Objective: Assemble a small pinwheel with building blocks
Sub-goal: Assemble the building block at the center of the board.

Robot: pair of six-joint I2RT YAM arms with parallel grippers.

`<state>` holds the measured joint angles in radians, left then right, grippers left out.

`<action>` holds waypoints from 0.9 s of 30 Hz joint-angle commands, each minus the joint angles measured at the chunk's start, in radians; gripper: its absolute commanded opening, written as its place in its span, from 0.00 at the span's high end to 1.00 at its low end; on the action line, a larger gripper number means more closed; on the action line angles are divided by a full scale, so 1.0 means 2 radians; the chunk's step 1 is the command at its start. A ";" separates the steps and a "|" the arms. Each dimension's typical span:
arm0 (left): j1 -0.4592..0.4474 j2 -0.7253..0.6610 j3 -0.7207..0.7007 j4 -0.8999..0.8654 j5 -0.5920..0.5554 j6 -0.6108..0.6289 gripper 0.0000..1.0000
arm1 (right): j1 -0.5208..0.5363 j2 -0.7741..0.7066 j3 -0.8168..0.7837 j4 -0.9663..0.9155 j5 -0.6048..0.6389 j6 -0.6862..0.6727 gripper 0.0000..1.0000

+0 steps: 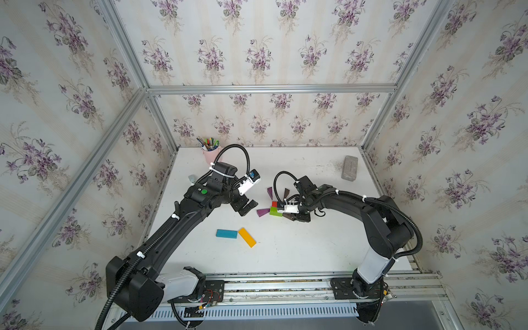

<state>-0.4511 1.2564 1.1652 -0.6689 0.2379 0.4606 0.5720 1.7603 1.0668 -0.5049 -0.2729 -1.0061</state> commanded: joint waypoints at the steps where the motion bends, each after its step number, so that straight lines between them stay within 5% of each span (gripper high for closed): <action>1: 0.000 0.000 0.003 -0.002 0.001 0.000 0.00 | 0.001 0.007 0.001 -0.009 0.006 -0.005 0.88; 21: 0.008 0.010 0.011 -0.003 -0.017 -0.033 0.00 | -0.010 0.003 -0.003 -0.004 0.027 -0.003 0.88; 27: 0.008 0.005 0.003 -0.002 0.009 -0.012 0.00 | -0.010 -0.004 -0.009 0.005 0.026 0.003 0.72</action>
<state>-0.4370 1.2678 1.1751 -0.6701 0.2211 0.4168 0.5541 1.7557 1.0592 -0.4927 -0.2535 -0.9974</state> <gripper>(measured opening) 0.996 0.256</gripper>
